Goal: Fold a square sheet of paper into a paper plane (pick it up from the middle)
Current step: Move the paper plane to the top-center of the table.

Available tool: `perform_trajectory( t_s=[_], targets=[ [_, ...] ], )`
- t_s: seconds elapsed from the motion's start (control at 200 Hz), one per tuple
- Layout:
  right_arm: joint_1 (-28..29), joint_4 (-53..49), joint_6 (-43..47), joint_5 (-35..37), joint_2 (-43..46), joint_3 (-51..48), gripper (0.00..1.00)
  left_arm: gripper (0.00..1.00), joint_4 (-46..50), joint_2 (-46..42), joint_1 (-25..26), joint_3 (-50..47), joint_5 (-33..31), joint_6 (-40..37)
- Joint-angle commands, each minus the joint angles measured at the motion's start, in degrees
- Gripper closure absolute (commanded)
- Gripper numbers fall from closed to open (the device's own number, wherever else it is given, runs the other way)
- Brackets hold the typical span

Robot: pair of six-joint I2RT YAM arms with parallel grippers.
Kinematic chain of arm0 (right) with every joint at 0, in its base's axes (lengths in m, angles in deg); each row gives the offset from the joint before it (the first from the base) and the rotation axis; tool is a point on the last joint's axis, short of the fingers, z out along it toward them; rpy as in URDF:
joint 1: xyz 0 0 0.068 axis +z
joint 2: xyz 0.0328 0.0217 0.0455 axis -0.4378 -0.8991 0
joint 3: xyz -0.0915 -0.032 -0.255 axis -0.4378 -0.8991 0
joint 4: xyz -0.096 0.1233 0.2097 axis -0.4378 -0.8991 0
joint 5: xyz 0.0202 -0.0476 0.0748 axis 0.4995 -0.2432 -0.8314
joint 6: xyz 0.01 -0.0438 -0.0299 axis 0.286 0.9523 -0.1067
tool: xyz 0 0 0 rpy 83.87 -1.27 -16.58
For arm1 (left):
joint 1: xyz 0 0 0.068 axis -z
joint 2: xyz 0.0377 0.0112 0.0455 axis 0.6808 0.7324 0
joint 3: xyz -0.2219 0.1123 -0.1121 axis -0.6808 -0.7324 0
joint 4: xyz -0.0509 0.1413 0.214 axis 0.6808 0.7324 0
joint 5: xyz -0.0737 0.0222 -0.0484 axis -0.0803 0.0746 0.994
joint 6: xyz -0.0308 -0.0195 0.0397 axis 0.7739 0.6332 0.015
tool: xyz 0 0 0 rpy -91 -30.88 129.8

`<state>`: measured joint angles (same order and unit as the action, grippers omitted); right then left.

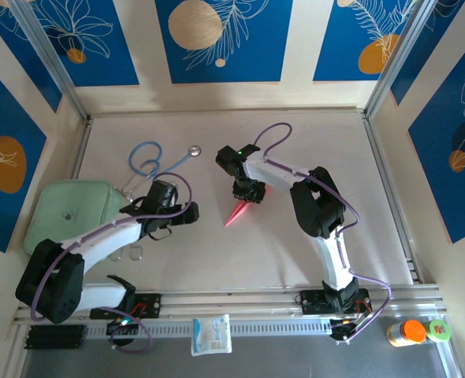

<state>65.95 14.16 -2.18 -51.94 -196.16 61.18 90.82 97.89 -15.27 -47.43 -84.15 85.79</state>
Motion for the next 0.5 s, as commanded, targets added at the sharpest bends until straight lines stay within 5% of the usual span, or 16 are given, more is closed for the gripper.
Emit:
perform_trajectory(
  t_s=[0.0,0.235,0.495],
  targets=[
    [-0.43,0.62,0.28,0.61,3.73,-1.17,0.89,0.01,0.31,0.32,-1.48,1.31,0.12,2.32],
    [-0.55,11.60,16.81,-2.02,9.75,-2.84,0.98,0.01,1.27,-0.25,-5.27,1.14,2.12,5.21],
    [-0.52,27.36,31.62,-27.85,12.78,-6.51,0.99,0.01,-1.67,-2.66,-10.08,-1.72,6.61,10.11]
  ],
)
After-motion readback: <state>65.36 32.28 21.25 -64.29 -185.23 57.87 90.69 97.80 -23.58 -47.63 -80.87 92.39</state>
